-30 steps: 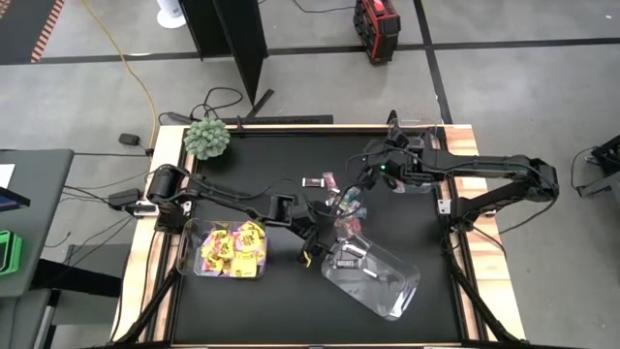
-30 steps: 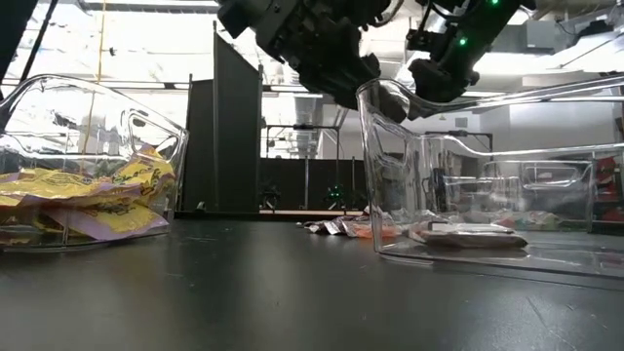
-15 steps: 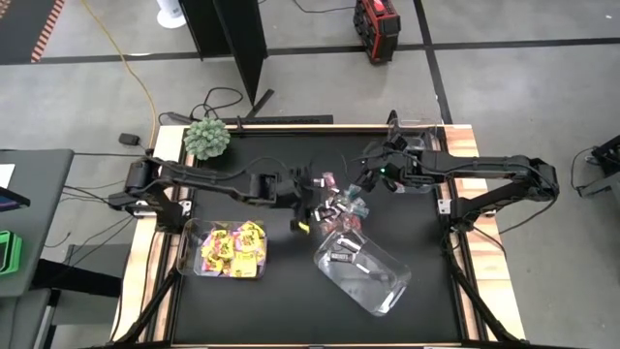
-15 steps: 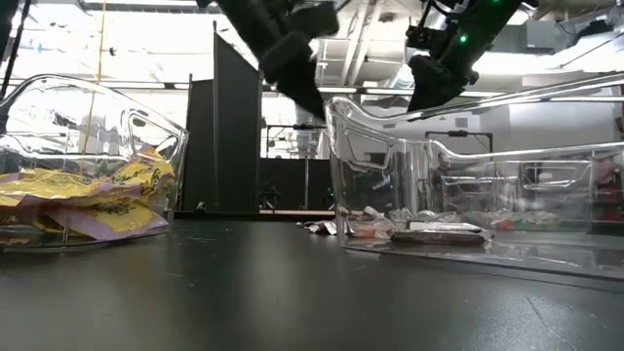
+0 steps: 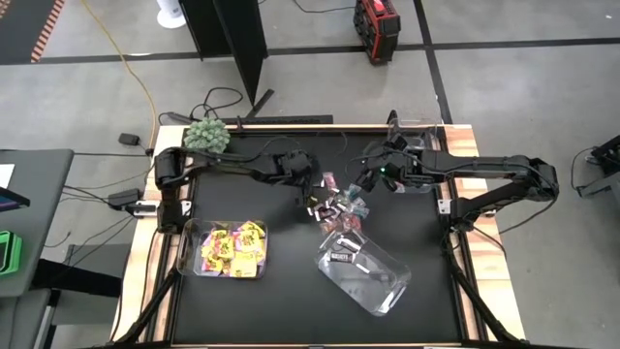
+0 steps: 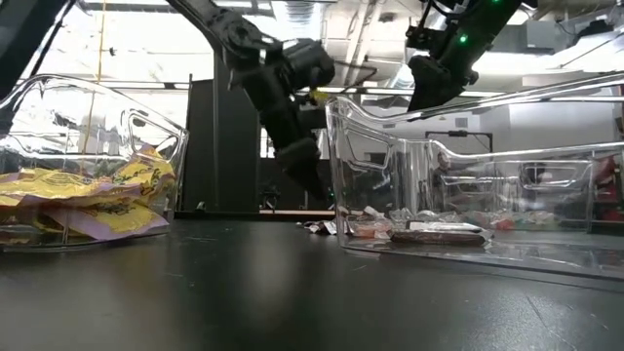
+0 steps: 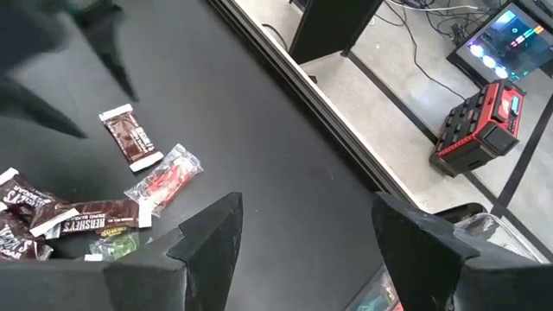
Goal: Sort candy
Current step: Put the brown candy in the bottom right transparent container
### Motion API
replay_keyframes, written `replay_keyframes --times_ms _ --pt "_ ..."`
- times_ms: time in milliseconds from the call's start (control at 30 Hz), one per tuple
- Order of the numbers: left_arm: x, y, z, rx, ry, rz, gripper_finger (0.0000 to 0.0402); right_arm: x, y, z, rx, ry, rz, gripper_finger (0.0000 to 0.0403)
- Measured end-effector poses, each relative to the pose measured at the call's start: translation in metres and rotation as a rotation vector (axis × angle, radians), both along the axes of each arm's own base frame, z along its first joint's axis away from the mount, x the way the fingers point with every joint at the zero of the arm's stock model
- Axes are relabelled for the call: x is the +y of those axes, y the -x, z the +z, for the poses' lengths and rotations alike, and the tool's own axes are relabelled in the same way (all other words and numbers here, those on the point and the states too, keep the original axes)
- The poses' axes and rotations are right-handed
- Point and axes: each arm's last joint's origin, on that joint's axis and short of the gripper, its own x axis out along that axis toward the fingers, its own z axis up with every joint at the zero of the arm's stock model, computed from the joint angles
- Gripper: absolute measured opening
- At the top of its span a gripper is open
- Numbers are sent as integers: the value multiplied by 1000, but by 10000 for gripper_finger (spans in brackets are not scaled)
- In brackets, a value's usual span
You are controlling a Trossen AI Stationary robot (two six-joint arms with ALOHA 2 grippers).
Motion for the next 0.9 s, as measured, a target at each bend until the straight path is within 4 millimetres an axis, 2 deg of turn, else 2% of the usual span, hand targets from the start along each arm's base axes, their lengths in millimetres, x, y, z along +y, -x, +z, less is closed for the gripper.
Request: replay_keyframes --times_ms 267,600,900 --pt "17 -2 -17 6 84 -7 250 0 0 0 4 5 7 274" --pt "31 2 -17 -28 171 15 250 0 -1 1 -3 8 8 274" --pt "38 -1 -40 39 242 47 250 -1 -3 3 -23 23 20 274"
